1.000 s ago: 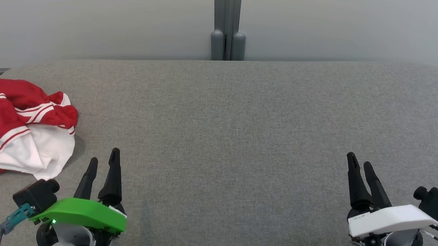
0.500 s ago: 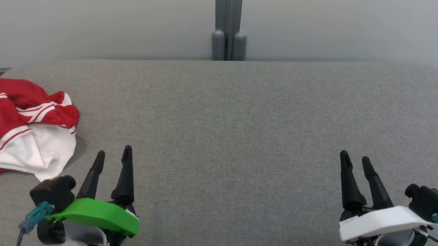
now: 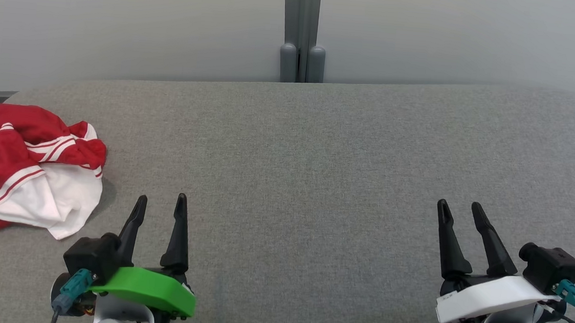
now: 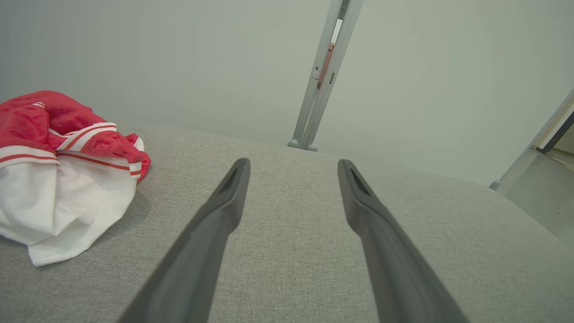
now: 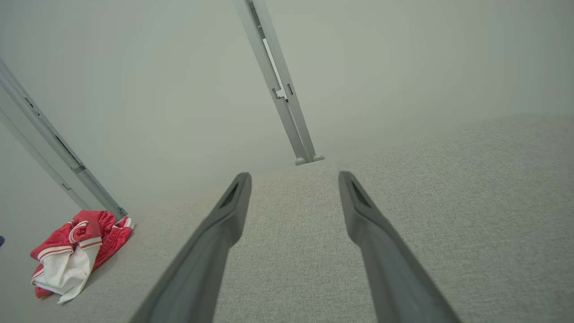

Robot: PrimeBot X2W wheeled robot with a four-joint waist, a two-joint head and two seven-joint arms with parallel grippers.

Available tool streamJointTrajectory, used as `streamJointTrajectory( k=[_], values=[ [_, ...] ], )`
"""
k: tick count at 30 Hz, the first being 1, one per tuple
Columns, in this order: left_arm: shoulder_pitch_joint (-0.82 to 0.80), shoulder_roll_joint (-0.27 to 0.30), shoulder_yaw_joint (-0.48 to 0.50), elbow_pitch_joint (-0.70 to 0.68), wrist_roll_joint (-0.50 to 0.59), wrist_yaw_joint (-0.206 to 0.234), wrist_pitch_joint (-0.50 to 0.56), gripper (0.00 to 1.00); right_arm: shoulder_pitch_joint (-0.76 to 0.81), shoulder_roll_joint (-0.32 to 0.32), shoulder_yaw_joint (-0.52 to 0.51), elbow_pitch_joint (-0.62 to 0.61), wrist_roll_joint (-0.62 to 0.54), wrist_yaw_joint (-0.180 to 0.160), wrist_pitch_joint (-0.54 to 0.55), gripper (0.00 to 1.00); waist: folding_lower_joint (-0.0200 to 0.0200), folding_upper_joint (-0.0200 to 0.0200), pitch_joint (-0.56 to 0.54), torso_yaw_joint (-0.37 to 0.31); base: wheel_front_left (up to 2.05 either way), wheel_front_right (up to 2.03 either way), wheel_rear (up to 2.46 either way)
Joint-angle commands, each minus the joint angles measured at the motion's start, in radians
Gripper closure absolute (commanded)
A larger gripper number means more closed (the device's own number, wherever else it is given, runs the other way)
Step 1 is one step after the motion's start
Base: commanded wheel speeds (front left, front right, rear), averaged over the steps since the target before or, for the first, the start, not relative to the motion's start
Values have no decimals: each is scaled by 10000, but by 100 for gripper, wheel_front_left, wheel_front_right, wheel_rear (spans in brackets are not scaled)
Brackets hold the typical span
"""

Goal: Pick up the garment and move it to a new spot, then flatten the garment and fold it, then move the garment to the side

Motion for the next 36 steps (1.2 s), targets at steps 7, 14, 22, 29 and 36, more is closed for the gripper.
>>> streamJointTrajectory(
  k=[7, 14, 22, 29, 36],
  values=[
    [-116, 7, -130, 19, 849, 127, -247, 0, 63, -68, 121, -195, -899, 36, -256, 0, -1, 0, 9, 18, 0, 0, 0],
    [-62, -52, -168, 20, 1476, 150, -407, 0, 84, -22, 98, -316, -1620, 39, -418, 0, -1, 0, 35, 47, 0, 0, 0],
    [-69, -95, -245, 7, 2224, 185, -576, 0, 115, 24, 92, -441, -2454, 36, -586, 0, -1, 0, 73, 61, 0, 0, 0],
    [51, -163, -191, 34, 2681, 192, -714, 0, 161, 124, -114, -520, -3099, 39, -736, 0, -1, 0, 111, 67, 0, 0, 0],
    [176, -348, 173, 97, 2826, -50, -844, 0, 260, 207, -394, -433, -3193, 41, -869, 0, -1, 0, 118, 86, 0, 0, 0]
  ],
)
